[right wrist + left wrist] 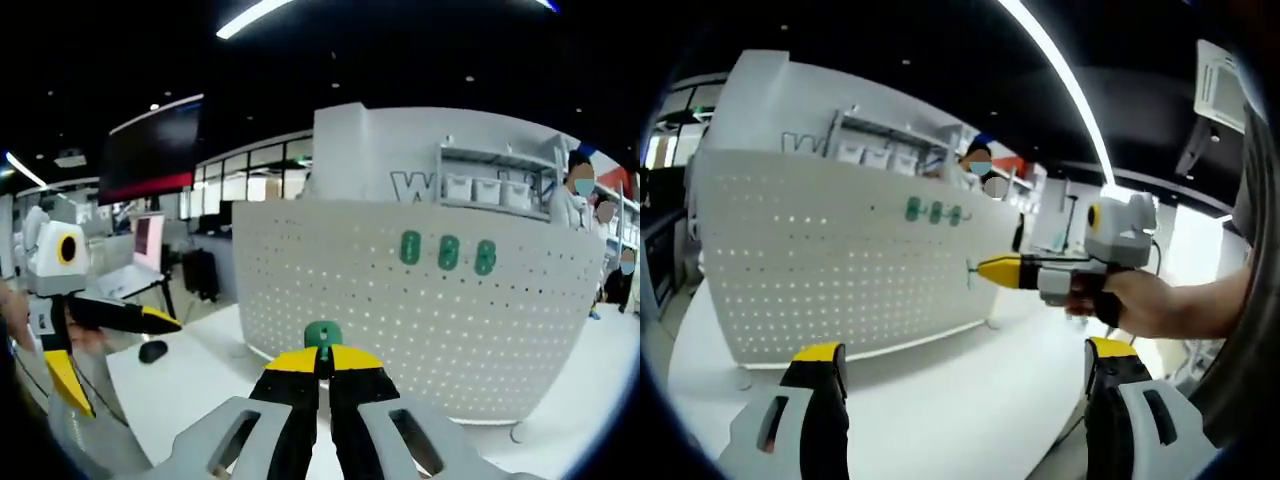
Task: Insert the hook assembly into the mounting plate slot until the hook locks in place.
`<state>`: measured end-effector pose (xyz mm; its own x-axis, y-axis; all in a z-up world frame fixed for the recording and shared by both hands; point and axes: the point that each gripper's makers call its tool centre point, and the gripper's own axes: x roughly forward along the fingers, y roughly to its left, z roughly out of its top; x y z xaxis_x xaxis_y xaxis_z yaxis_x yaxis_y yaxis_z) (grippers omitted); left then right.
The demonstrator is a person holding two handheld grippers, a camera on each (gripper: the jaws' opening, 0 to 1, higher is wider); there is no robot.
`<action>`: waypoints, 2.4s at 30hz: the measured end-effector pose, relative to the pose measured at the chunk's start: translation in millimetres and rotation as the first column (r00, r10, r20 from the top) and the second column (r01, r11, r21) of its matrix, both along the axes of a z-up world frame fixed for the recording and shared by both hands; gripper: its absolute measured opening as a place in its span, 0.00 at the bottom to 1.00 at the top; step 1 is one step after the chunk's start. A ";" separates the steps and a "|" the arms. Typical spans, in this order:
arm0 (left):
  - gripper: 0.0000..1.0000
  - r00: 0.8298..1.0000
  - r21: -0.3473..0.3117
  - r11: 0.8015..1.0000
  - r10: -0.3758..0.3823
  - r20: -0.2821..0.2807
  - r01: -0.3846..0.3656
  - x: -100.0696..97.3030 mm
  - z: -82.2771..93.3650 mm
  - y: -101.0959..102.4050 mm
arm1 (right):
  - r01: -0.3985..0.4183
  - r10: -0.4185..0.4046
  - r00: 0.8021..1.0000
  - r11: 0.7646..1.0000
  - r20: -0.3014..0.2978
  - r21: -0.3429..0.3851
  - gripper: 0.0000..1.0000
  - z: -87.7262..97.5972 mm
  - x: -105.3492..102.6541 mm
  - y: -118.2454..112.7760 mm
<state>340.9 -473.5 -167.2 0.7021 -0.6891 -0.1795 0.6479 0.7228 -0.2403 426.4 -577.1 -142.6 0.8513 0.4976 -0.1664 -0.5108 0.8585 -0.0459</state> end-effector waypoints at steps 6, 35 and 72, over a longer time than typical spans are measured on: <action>1.00 0.999 0.009 0.999 0.033 0.006 -0.033 8.0 2.2 12.6 | 0.090 -0.091 0.995 0.996 0.029 0.027 0.00 9.7 19.0 -25.9; 1.00 0.998 0.018 1.000 0.025 -0.054 -0.024 2.9 -16.1 7.7 | 0.308 -0.304 0.940 0.951 0.154 -0.005 0.00 30.4 77.1 -105.3; 1.00 0.997 0.024 0.999 0.049 -0.061 -0.048 18.0 -15.9 13.7 | 0.424 -0.422 0.881 0.905 0.212 0.040 0.00 62.5 153.5 -161.4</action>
